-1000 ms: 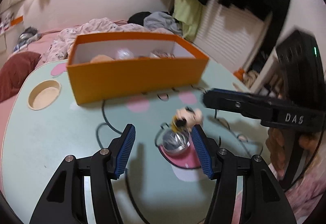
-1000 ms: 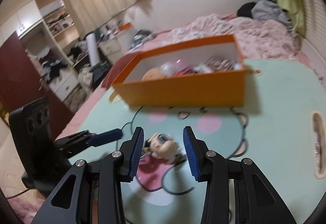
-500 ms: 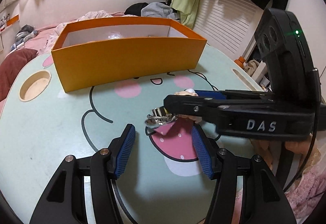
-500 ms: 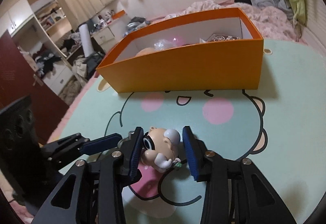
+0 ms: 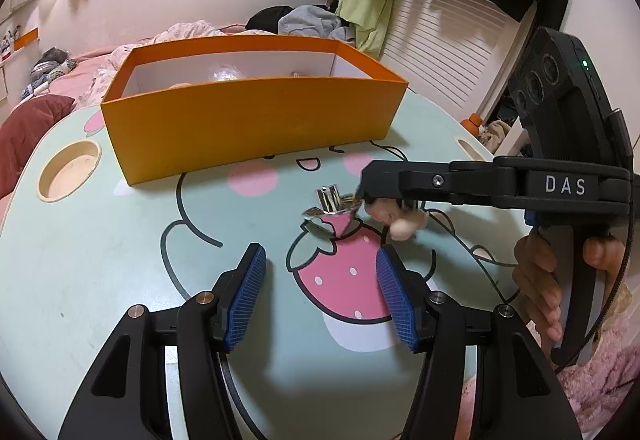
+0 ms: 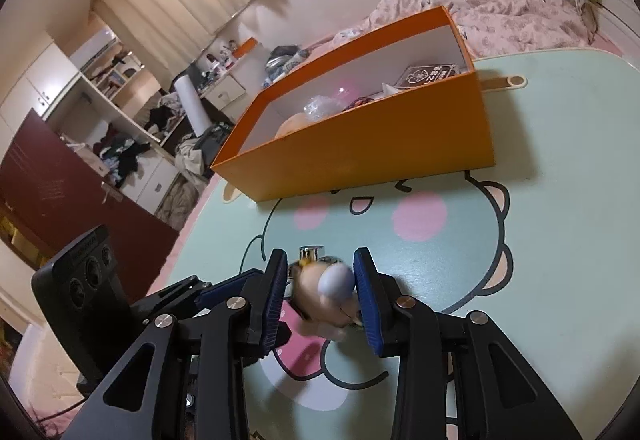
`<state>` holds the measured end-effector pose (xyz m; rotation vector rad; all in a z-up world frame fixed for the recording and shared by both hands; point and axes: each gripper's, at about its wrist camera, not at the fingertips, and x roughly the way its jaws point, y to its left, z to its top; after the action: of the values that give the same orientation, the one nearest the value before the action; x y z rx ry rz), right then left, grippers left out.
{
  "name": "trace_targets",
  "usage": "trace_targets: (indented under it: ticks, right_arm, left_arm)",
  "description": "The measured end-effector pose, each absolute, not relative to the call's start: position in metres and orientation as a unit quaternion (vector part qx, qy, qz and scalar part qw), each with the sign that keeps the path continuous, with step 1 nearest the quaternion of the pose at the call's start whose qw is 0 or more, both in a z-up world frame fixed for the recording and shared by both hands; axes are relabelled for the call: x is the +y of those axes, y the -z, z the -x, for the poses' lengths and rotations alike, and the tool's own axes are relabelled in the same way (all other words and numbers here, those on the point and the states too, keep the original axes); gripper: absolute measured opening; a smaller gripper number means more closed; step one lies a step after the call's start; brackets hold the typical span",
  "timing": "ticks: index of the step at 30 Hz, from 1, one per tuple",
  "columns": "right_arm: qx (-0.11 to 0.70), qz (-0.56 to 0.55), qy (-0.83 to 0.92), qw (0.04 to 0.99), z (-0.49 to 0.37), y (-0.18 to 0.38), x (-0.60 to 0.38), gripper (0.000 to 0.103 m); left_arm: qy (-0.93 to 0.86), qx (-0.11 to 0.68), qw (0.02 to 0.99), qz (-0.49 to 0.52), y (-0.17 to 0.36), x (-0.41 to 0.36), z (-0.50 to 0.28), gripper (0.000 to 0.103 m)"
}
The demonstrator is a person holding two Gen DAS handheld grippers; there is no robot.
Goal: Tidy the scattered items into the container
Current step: 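Grasp the white figurine keychain with the right tool and lift it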
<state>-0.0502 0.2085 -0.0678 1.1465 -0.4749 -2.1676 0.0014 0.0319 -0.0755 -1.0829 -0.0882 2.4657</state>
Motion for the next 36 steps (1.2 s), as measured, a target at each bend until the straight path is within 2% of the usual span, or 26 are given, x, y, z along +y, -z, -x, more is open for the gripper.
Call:
trace_targets:
  ticks: [7,9,13,16,20,23,25,26,30,36]
  right_arm:
    - [-0.190,-0.431,0.823,0.318,0.053,0.063,0.215,0.033]
    - [-0.185,-0.427,0.826,0.317,0.051,0.059,0.219,0.037]
    - [-0.134,-0.429,0.830,0.329,0.042,0.054,0.215,0.046]
    - [-0.100,-0.432,0.834,0.328,0.038,0.055,0.207,0.047]
    - [-0.073,-0.448,0.832,0.319,0.041,0.067,0.196,0.047]
    - [-0.052,-0.441,0.839,0.314,0.038,0.071,0.191,0.046]
    - [-0.043,-0.440,0.841,0.311,0.037,0.072,0.190,0.040]
    - [-0.033,-0.440,0.842,0.310,0.036,0.072,0.188,0.034]
    - [0.003,-0.431,0.842,0.324,0.028,0.069,0.186,0.033]
    - [-0.007,-0.411,0.855,0.316,0.026,0.051,0.209,0.031]
  left_arm:
    - [-0.893,-0.036,0.220,0.391,0.077,0.028,0.000,0.058]
    - [-0.895,-0.036,0.215,0.389,0.076,0.026,0.001,0.058]
    - [-0.893,-0.046,0.192,0.405,0.077,0.025,0.014,0.058]
    - [-0.886,-0.058,0.204,0.413,0.075,0.028,0.021,0.058]
    - [-0.885,-0.052,0.170,0.430,0.075,0.033,0.034,0.058]
    - [-0.889,-0.049,0.145,0.432,0.075,0.031,0.041,0.058]
    - [-0.888,-0.058,0.144,0.432,0.075,0.028,0.043,0.058]
    - [-0.888,-0.061,0.145,0.432,0.075,0.027,0.043,0.058]
    - [-0.889,-0.057,0.145,0.430,0.077,0.029,0.043,0.058]
    - [-0.892,-0.046,0.137,0.428,0.076,0.034,0.043,0.058]
